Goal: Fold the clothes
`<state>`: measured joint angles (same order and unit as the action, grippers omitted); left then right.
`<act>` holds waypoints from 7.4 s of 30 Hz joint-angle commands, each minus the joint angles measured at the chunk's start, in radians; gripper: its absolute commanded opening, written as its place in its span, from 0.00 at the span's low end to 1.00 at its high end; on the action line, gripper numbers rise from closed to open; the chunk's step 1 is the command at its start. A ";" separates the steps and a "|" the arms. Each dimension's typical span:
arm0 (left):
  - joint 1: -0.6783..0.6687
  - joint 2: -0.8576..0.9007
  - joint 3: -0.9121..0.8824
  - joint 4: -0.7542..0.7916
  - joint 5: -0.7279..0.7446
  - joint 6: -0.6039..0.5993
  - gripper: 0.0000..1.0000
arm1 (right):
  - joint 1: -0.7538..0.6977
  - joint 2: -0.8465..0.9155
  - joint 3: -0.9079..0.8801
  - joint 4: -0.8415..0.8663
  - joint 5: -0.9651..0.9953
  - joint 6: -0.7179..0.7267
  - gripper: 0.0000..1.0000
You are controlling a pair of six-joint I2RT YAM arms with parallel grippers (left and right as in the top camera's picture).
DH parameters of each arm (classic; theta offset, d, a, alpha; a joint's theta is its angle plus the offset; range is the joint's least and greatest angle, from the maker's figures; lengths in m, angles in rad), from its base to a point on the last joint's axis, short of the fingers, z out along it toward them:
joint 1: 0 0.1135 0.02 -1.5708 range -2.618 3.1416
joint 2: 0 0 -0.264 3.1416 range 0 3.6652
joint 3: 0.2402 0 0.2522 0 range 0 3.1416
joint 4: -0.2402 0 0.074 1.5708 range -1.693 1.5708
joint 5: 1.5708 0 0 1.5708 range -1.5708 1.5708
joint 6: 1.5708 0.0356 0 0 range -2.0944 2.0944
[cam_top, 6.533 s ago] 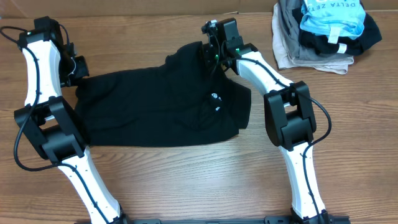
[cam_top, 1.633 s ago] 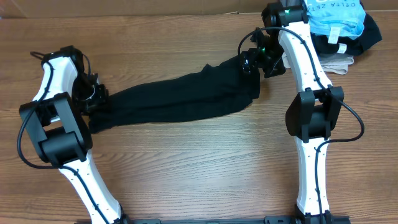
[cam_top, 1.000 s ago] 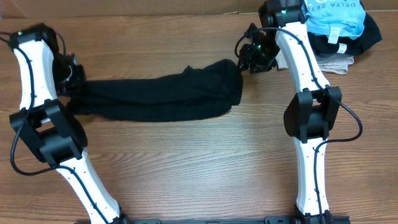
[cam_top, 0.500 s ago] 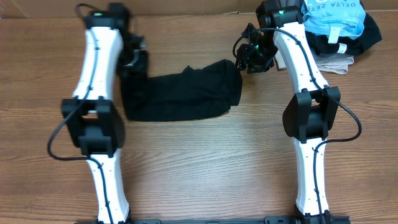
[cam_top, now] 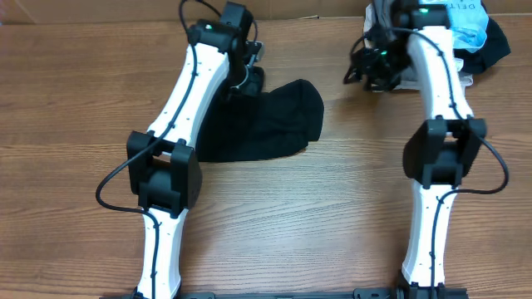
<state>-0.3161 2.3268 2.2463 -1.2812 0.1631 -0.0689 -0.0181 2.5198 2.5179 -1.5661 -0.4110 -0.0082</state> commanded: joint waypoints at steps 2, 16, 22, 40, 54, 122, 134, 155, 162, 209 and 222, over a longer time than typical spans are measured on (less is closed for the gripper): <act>0.005 0.006 0.013 0.000 -0.015 -0.011 1.00 | -0.016 -0.058 0.030 -0.008 -0.062 -0.052 0.66; 0.164 -0.056 0.356 -0.181 -0.013 -0.014 1.00 | 0.117 -0.057 -0.098 0.054 -0.020 -0.092 0.70; 0.255 -0.055 0.373 -0.243 -0.008 -0.014 1.00 | 0.191 -0.057 -0.234 0.129 0.029 -0.036 0.66; 0.283 -0.055 0.362 -0.297 -0.060 0.039 1.00 | 0.263 -0.066 -0.428 0.286 0.285 0.159 0.04; 0.284 -0.054 0.358 -0.304 -0.063 0.040 1.00 | 0.047 -0.350 -0.428 0.164 0.066 0.002 0.04; 0.283 0.009 0.354 -0.278 -0.058 0.039 1.00 | 0.401 -0.187 -0.151 0.008 0.144 -0.033 0.88; 0.283 0.009 0.354 -0.266 -0.058 0.016 1.00 | 0.474 -0.187 -0.290 0.347 0.153 0.089 0.28; 0.283 0.009 0.354 -0.263 -0.058 0.016 1.00 | 0.605 -0.001 -0.292 0.507 0.261 0.219 0.72; 0.283 0.009 0.354 -0.259 -0.063 0.018 1.00 | 0.551 -0.017 -0.241 0.405 0.250 0.219 1.00; 0.285 0.009 0.269 -0.157 -0.039 0.016 1.00 | 0.280 -0.147 -0.119 0.014 0.384 0.082 1.00; 0.344 0.009 0.269 -0.116 -0.047 0.016 1.00 | 0.462 -0.144 -0.121 0.035 0.507 0.152 1.00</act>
<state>-0.0116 2.3268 2.5195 -1.4017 0.1169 -0.0502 0.4171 2.3833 2.4439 -1.5623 0.0082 0.0990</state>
